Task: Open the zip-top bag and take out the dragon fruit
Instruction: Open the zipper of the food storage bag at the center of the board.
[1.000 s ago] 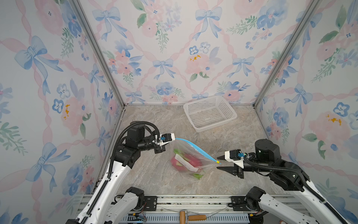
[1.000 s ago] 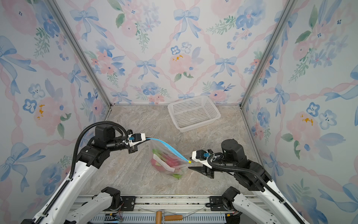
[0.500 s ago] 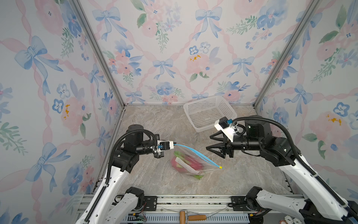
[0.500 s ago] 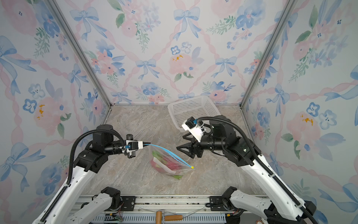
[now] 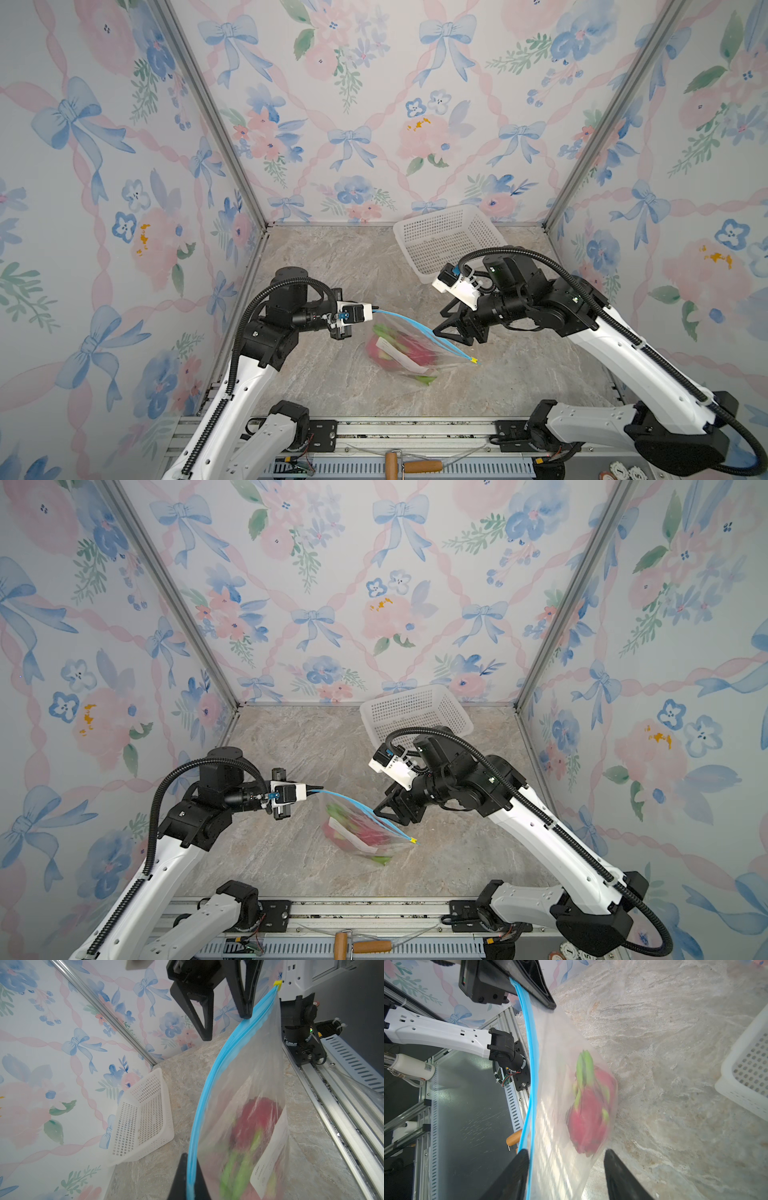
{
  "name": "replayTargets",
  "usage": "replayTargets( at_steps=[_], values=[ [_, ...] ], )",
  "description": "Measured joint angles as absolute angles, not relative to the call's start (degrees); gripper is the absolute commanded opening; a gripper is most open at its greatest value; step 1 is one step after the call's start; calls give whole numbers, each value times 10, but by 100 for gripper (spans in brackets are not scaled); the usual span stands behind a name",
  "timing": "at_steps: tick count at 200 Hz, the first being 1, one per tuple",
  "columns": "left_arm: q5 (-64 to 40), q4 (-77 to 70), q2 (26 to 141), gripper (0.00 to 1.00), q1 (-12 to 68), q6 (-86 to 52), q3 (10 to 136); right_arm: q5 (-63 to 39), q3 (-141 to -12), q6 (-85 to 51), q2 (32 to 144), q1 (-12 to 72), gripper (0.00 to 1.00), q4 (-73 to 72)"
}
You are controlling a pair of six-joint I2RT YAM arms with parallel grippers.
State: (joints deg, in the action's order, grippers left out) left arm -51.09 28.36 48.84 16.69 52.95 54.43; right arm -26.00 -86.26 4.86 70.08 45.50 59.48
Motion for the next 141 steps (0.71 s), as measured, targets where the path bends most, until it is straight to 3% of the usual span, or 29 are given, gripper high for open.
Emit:
replayTargets(
  at_steps=[50, 123, 141],
  values=[
    [-511, 284, 488, 0, 167, 529, 544, -248, -863, 57, 701, 455, 50, 602],
    [-511, 283, 489, 0, 169, 528, 544, -228, -881, 73, 726, 482, 49, 624],
    [-511, 283, 494, 0, 171, 526, 544, -224, -906, 78, 752, 489, 44, 629]
  ],
)
